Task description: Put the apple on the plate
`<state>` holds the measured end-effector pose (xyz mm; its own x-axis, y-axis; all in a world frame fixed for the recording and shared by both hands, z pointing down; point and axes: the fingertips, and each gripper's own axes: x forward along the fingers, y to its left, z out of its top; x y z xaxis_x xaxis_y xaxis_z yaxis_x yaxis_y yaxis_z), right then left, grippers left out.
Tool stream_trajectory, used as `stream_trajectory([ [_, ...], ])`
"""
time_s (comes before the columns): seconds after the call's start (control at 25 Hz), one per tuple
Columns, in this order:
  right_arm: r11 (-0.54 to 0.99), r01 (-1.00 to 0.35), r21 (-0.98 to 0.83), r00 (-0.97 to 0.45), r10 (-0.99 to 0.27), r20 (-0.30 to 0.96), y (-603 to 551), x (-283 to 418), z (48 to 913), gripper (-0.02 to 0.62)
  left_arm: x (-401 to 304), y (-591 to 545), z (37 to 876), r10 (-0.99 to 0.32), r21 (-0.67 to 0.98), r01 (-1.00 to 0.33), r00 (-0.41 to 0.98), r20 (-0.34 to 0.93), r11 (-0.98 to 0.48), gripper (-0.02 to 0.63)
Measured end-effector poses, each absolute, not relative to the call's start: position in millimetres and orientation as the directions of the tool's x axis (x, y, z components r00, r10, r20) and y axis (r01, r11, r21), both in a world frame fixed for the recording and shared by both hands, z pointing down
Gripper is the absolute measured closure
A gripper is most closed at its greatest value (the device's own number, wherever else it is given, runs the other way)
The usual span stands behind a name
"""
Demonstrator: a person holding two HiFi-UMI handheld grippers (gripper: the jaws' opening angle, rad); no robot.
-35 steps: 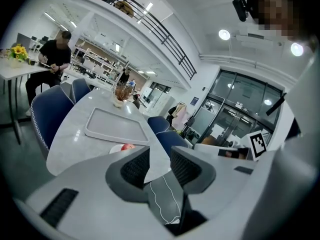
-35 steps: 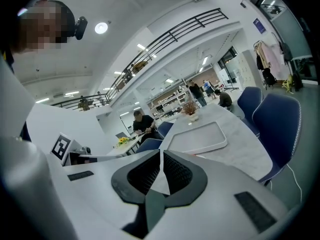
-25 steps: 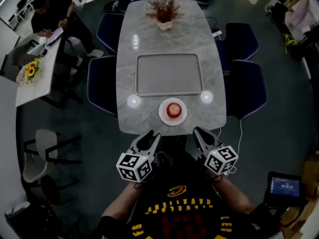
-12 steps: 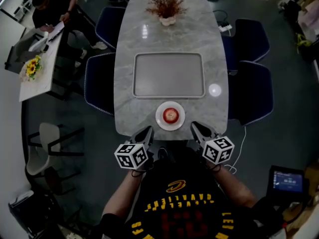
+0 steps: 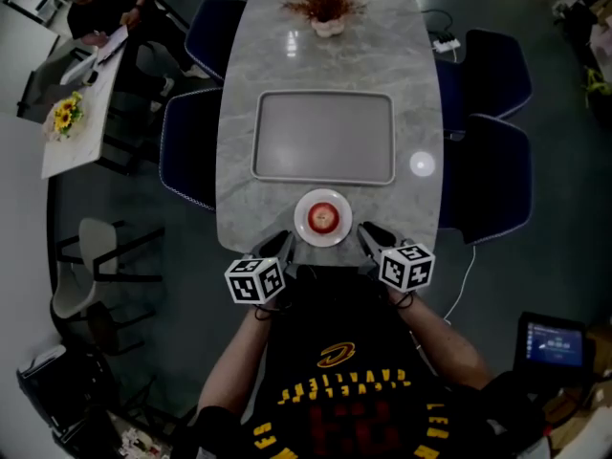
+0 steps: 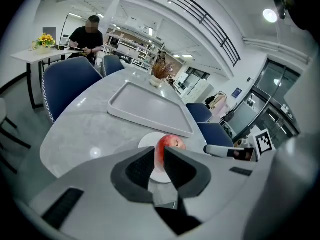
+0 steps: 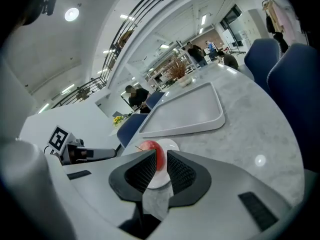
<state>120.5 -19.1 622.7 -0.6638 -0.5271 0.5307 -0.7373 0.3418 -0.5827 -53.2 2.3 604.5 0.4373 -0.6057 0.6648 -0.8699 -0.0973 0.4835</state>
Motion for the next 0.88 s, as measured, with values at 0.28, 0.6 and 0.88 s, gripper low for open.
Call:
stream_trajectory([
  [0.28, 0.287, -0.742, -0.606, -0.66, -0.47, 0.586, -26, 114, 653, 0.546, -60, -10, 642, -0.536, 0.495, -0.867, 0.442, 0.72, -0.05, 0.561],
  [0.6, 0.219, -0.76, -0.612, -0.637, -0.437, 0.635, -27, 107, 680, 0.546, -57, -15, 678, -0.453, 0.533, -0.845, 0.489, 0.746, -0.034, 0.545],
  [0.88, 0.159, -0.778, -0.608, -0.609, -0.427, 0.668, -23, 100, 692, 0.546, -60, -17, 695, -0.391, 0.543, -0.839, 0.513, 0.764, -0.039, 0.545],
])
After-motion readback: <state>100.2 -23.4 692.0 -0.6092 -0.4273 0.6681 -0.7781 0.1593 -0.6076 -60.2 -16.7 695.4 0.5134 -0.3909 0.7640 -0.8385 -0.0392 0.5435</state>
